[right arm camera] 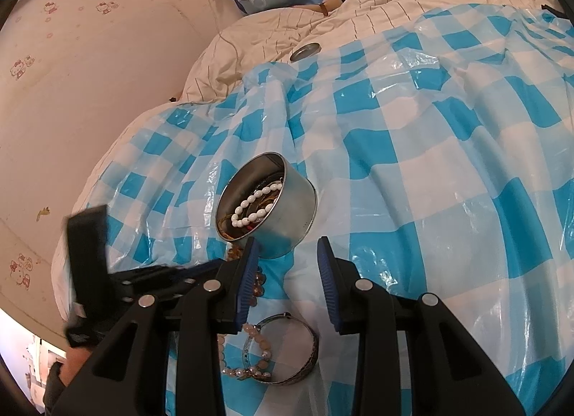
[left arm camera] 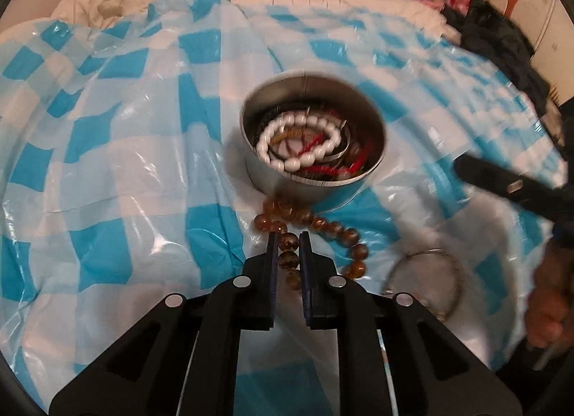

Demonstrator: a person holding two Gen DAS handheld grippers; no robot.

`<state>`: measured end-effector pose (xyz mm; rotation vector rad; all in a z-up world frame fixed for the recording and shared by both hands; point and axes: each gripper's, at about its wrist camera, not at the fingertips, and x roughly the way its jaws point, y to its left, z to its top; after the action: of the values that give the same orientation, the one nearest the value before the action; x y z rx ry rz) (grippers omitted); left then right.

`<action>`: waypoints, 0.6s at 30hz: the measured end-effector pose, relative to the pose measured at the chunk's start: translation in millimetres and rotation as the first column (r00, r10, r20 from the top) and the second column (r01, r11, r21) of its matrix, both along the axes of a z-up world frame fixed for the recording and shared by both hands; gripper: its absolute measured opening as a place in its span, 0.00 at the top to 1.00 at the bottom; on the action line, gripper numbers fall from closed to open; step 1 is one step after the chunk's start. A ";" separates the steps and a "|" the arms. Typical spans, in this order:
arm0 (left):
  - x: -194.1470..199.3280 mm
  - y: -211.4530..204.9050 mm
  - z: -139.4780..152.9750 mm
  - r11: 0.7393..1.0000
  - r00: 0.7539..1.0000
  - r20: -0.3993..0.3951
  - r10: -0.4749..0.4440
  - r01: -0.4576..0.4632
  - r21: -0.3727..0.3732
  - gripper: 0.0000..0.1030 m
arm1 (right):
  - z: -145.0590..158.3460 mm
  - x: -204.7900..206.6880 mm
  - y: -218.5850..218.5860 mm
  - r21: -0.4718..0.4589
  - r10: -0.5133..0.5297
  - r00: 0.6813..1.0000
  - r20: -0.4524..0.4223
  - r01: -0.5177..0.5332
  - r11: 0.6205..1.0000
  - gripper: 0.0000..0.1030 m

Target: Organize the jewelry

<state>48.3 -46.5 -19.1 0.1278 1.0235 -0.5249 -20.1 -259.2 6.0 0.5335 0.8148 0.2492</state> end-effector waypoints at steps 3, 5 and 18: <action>-6.3 12.3 29.3 0.997 0.999 0.031 -0.012 0.014 -0.079 0.90 | -0.2 0.1 -0.2 0.003 -0.002 1.000 -0.003 0.002 1.000 0.67; -8.9 14.8 44.7 0.993 0.998 0.057 -0.023 0.029 -0.113 0.90 | 0.0 -0.2 -0.3 0.005 -0.003 1.000 -0.003 0.003 1.000 0.67; 18.5 -16.2 83.1 0.968 0.984 0.164 0.065 -0.022 -0.251 0.90 | -2.9 0.6 -4.1 0.018 0.000 1.000 -0.019 0.000 1.000 0.67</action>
<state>66.8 -62.7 64.0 -0.0719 0.7843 -0.5872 -19.5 -263.3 3.1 0.5533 0.8319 0.2520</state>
